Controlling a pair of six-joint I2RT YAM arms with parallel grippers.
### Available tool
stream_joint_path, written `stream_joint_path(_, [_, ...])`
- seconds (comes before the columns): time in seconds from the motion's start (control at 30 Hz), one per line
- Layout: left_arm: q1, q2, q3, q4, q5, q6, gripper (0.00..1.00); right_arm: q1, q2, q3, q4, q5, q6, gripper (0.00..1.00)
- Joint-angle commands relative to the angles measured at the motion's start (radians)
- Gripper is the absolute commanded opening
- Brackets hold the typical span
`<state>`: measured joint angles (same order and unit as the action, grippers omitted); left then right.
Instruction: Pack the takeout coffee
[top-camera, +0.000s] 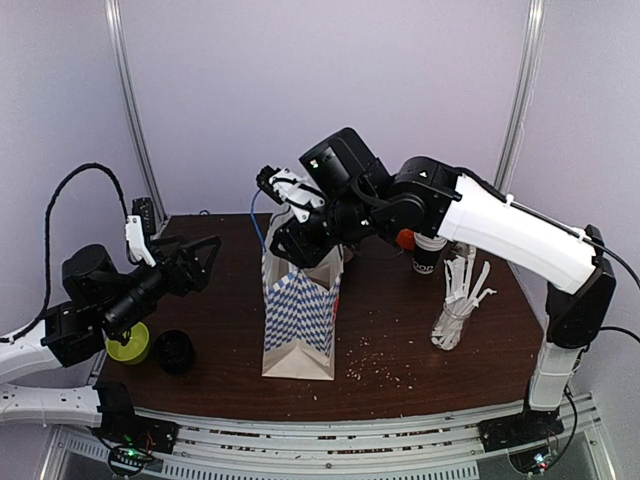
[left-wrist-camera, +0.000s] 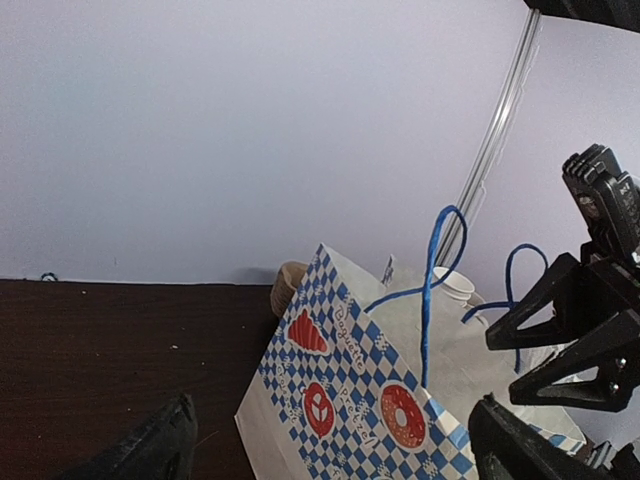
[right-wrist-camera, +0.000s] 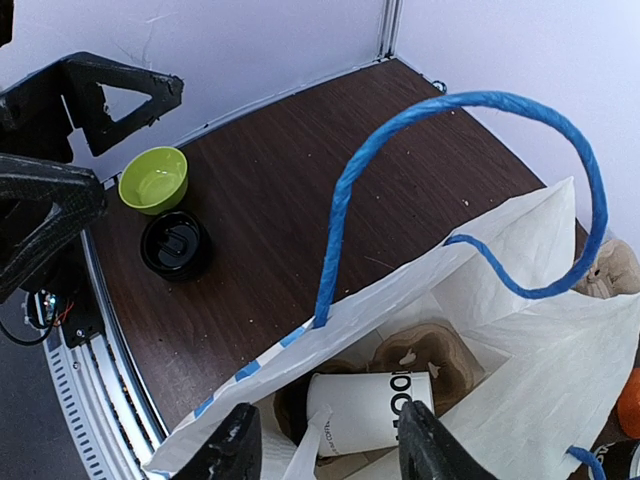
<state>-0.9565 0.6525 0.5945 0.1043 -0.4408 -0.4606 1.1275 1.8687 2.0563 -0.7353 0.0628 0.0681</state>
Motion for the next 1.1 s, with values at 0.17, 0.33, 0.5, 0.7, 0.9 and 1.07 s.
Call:
stream_joint_path(0.17, [0.003, 0.038, 0.049, 0.047, 0.012, 0.034, 0.99, 0.000, -0.077, 0.034, -0.030, -0.001, 0.024, 0.41])
stream_joint_path(0.33, [0.003, 0.043, 0.044, 0.058, 0.028, 0.026, 0.98, -0.001, -0.095, 0.031, -0.045, -0.021, 0.036, 0.45])
stream_joint_path(0.5, [0.002, 0.039, 0.040, 0.052, 0.028, 0.020, 0.99, -0.001, -0.111, -0.002, -0.068, -0.029, 0.049, 0.52])
stream_joint_path(0.7, [0.004, 0.043, 0.032, 0.058, 0.038, 0.002, 0.98, -0.001, -0.073, -0.016, -0.089, -0.028, 0.071, 0.52])
stream_joint_path(0.9, [0.002, 0.042, 0.029, 0.052, 0.037, -0.003, 0.98, -0.010, -0.033, -0.016, -0.084, -0.047, 0.087, 0.39])
stream_joint_path(1.07, [0.003, 0.037, 0.021, 0.050, 0.034, -0.003, 0.98, -0.018, -0.014, -0.016, -0.091, -0.081, 0.099, 0.31])
